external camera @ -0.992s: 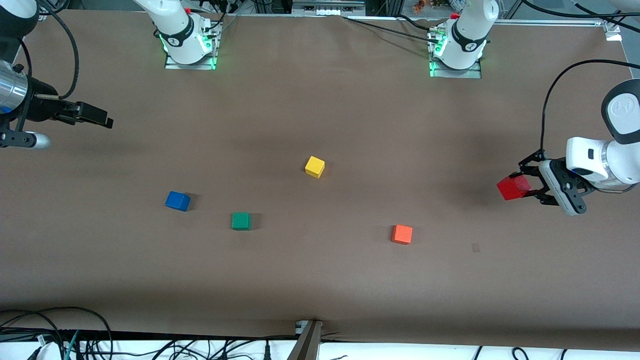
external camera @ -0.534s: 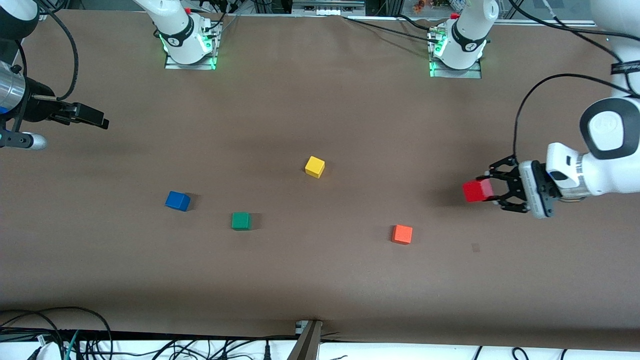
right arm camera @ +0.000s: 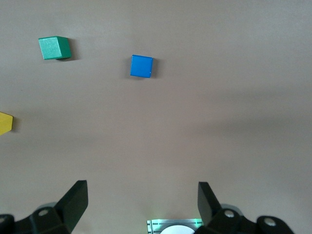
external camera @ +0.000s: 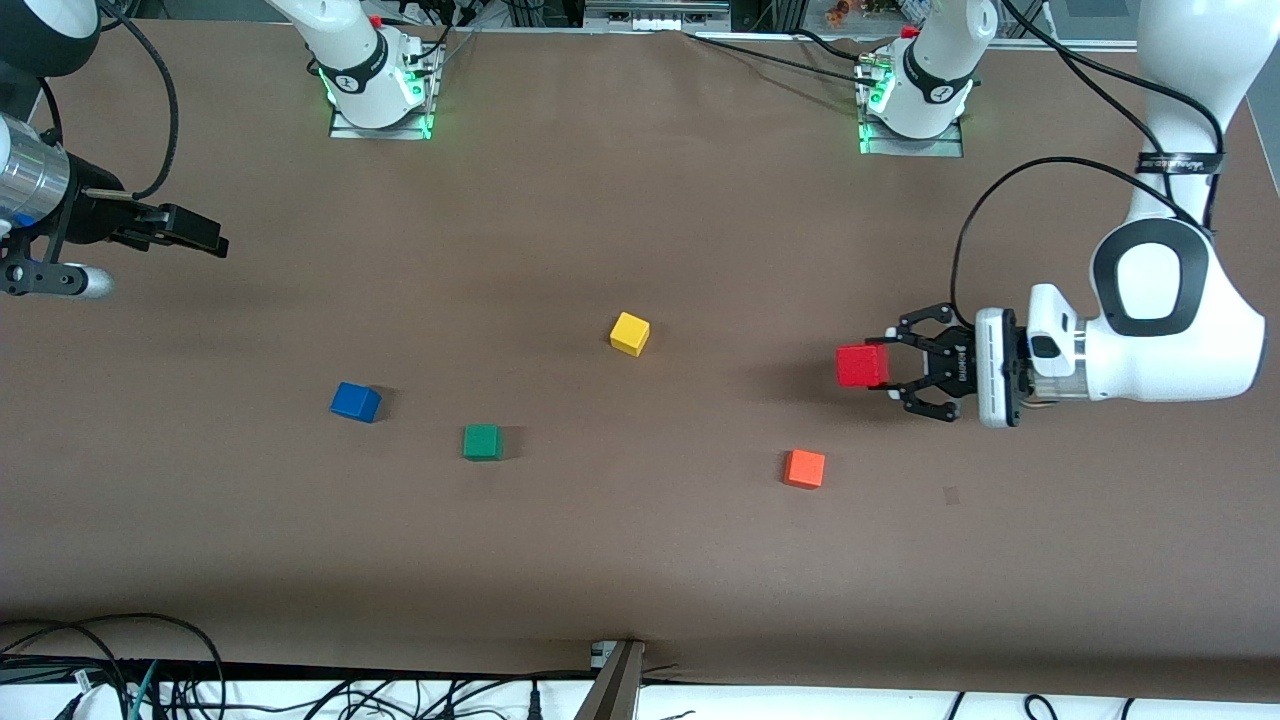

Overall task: Pass red block to right arm, stack on blue
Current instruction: 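Grasp the red cube with the right gripper from the left gripper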

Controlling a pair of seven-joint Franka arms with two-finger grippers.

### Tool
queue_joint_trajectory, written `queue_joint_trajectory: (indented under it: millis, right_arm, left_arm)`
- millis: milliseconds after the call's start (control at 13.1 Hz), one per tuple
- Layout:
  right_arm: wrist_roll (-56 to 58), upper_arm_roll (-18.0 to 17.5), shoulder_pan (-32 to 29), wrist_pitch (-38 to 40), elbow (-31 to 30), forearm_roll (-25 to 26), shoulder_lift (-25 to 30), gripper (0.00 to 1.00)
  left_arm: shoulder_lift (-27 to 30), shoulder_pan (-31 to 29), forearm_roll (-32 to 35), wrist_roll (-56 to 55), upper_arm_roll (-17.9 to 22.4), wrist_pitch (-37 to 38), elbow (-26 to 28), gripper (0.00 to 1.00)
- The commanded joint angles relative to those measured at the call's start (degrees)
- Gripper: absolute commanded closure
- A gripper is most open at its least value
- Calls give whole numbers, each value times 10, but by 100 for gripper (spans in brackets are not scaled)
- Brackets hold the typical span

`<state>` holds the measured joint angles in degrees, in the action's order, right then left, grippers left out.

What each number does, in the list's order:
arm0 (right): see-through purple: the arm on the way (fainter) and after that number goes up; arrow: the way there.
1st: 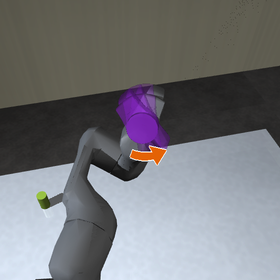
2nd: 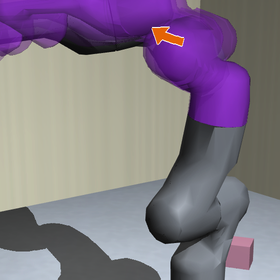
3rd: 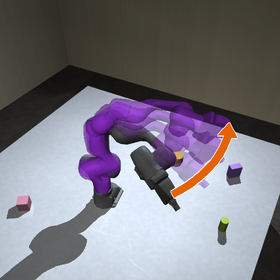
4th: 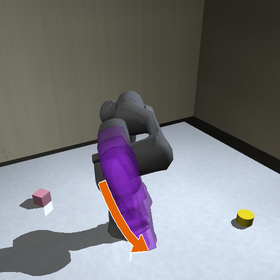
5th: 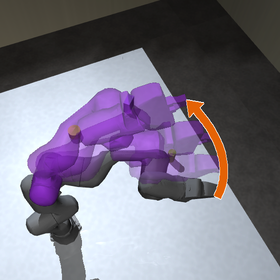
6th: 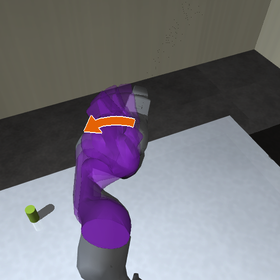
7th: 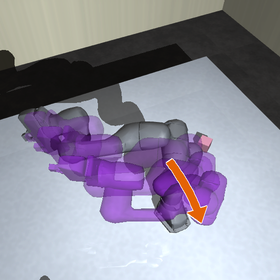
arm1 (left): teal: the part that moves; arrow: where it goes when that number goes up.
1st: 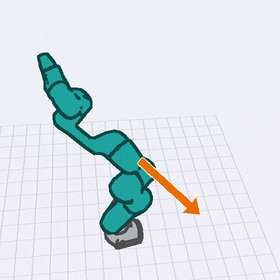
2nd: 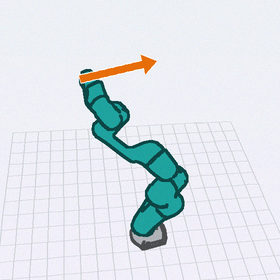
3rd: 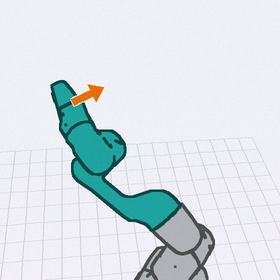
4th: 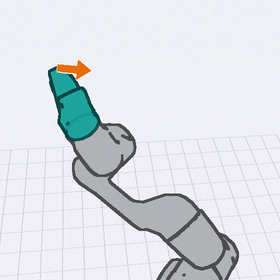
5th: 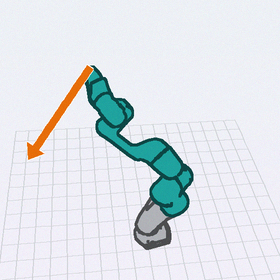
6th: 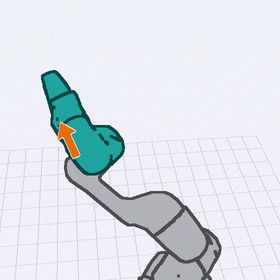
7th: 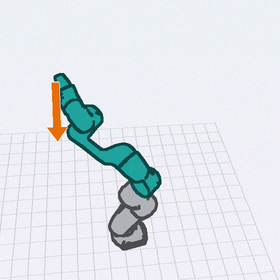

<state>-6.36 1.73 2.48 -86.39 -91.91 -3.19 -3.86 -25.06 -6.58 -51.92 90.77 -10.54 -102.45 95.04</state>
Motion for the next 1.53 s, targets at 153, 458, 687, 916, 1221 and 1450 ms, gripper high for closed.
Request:
queue_joint_trajectory:
  millis: [153,458,687,916,1221,1450]
  right_arm:
    - [1,11,-4,3,10,-31,-5,0]
    - [5,12,-5,3,10,-32,-5,0]
    - [4,12,-5,9,8,-105,-7,0]
    - [5,13,-22,11,4,-208,-18,0]
    - [6,14,-22,11,5,-213,-24,0]
    - [5,20,-23,29,5,-292,-25,0]
  left_arm:
    - [-28,5,-75,62,-14,6,-7,100]
    - [-31,37,-116,64,-14,-6,-26,100]
    - [-34,39,-118,64,-14,-8,-26,100]
    - [-34,42,-118,65,-14,-8,-27,100]
    - [-33,42,-145,68,-15,-1,-26,100]
    - [-38,45,-204,75,-48,4,-26,100]
